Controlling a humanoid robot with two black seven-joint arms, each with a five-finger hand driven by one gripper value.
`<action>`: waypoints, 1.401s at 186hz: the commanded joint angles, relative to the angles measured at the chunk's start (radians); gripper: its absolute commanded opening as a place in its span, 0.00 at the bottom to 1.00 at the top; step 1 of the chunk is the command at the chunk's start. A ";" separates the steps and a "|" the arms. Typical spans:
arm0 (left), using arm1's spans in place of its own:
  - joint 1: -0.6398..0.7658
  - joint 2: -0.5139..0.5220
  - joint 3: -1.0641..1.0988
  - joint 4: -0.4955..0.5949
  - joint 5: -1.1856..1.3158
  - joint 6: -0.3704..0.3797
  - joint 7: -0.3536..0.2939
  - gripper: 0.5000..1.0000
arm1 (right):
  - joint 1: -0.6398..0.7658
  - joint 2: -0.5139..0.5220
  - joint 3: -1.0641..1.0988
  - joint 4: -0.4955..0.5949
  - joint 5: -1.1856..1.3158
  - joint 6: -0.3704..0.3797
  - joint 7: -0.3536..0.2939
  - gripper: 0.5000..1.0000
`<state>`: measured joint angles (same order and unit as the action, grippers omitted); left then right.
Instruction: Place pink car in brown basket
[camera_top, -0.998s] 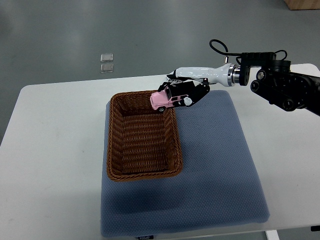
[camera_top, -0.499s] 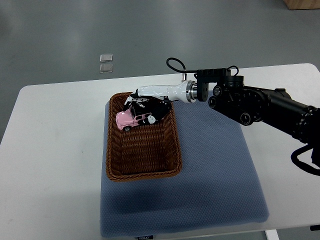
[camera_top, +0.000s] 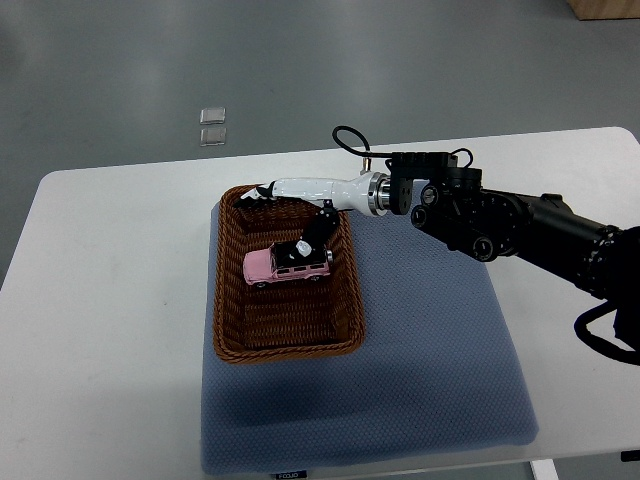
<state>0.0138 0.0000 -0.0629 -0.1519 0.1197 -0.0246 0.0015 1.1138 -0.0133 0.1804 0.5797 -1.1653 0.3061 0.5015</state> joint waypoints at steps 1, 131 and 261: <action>0.000 0.000 0.000 0.000 0.000 0.000 0.000 1.00 | 0.003 -0.014 0.001 -0.001 0.099 0.018 -0.004 0.82; 0.000 0.000 0.000 0.000 0.000 0.000 0.000 1.00 | -0.132 -0.192 0.200 -0.063 1.085 0.179 -0.282 0.82; 0.000 0.000 0.000 0.000 0.000 0.000 0.000 1.00 | -0.161 -0.198 0.205 -0.095 1.495 0.083 -0.445 0.82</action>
<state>0.0136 0.0000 -0.0629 -0.1519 0.1197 -0.0245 0.0015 0.9541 -0.2166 0.3851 0.4846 0.2951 0.3891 0.0764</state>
